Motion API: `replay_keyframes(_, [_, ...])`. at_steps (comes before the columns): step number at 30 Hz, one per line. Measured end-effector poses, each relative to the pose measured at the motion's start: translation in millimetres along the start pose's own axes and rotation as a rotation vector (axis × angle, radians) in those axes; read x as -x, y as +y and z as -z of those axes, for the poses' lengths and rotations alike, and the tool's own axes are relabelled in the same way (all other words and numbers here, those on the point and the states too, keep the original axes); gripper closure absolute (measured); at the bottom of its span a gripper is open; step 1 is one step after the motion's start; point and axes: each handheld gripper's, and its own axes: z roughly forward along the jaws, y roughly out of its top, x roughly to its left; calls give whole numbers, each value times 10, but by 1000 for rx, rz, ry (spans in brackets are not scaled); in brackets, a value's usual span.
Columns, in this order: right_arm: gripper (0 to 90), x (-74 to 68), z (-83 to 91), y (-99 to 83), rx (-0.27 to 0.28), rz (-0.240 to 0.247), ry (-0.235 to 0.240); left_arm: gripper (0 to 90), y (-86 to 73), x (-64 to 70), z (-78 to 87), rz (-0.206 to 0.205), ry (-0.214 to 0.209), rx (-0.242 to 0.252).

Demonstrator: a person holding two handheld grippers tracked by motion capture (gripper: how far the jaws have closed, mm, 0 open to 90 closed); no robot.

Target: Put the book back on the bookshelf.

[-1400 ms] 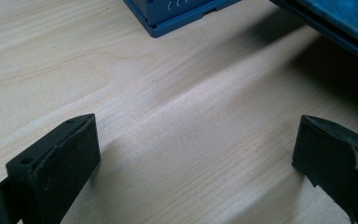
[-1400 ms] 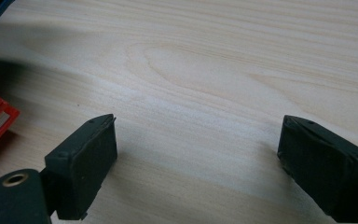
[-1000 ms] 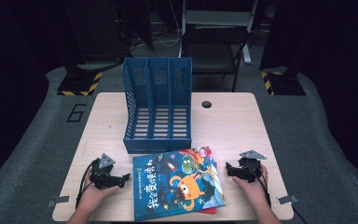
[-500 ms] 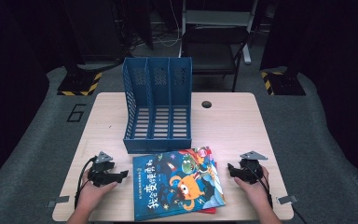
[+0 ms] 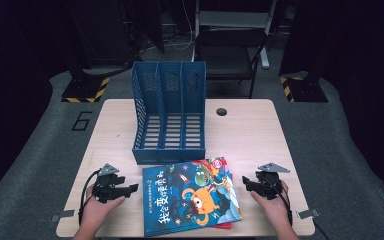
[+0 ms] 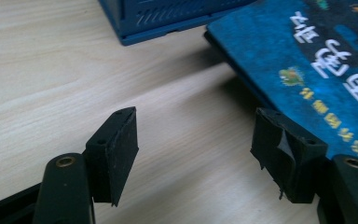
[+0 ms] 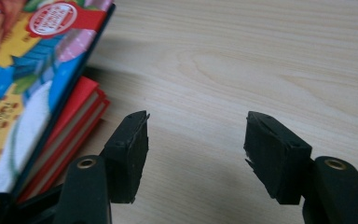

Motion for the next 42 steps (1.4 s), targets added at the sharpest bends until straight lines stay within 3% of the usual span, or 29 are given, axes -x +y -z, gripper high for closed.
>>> replay_keyframes(6, [392,-47,92,14,-2,-13,-7,327,8,102,58,-27,-12,-9])
replay_keyframes(10, [388,-103,208,10,6,-15,5,310,-28,162,122,-10,-10,22])
replay_keyframes(14, [368,-193,314,13,21,-15,15,299,-50,251,186,-9,-51,38])
replay_keyframes(22, [367,-493,434,-108,7,-64,119,282,-107,412,203,-26,-89,28])
replay_keyframes(25, [367,-571,430,-122,0,-36,143,283,-109,452,185,-36,-110,10])
replay_keyframes(26, [367,-593,414,-116,-4,-5,144,283,-106,465,176,-39,-117,2])
replay_keyframes(29, [372,-609,378,-115,-13,8,162,283,-100,493,136,-40,-126,9])
replay_keyframes(30, [373,-624,348,-116,-18,11,189,282,-93,504,119,-55,-142,-2])
replay_keyframes(33, [373,-642,293,-106,-28,35,194,283,-89,538,74,-70,-151,-24])
replay_keyframes(35, [375,-651,264,-100,-35,39,196,283,-83,538,54,-99,-155,-48])
replay_keyframes(42, [375,-702,245,-125,-44,40,233,280,-81,556,7,-90,-184,-76])
